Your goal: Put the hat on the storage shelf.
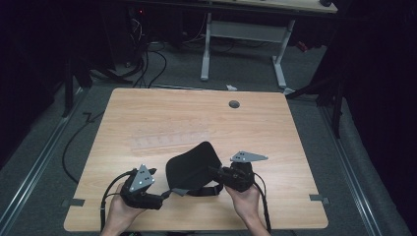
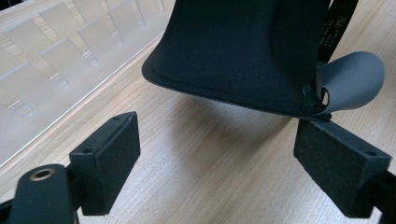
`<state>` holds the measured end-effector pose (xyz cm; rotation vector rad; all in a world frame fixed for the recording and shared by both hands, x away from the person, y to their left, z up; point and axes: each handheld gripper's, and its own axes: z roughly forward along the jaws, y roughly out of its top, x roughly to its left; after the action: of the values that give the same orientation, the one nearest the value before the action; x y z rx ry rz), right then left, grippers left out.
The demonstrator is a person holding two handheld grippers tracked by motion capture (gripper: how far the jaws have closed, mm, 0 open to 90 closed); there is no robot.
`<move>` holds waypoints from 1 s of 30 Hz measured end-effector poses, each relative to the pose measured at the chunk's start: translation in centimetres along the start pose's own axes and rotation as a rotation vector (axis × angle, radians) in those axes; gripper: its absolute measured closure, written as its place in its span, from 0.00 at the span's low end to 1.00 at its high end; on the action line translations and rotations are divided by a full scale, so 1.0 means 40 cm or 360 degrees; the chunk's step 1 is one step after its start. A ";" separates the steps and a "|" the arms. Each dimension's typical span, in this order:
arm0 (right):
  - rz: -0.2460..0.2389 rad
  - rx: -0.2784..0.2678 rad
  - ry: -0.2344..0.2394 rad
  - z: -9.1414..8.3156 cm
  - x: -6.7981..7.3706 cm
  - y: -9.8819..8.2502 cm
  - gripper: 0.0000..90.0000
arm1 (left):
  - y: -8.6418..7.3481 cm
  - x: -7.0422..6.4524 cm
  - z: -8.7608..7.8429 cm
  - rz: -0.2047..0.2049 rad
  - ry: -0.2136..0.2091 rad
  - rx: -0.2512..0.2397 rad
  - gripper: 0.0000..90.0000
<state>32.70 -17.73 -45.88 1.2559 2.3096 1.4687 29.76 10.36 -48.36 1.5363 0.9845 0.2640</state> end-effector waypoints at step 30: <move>-0.0018 0.0090 0.0092 0.023 0.030 0.024 0.93 | -0.013 -0.013 0.012 0.0113 0.0014 0.0022 0.22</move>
<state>32.93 -16.09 -45.22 1.2282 2.4071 1.4649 29.55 9.60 -48.77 1.5856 0.9417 0.3148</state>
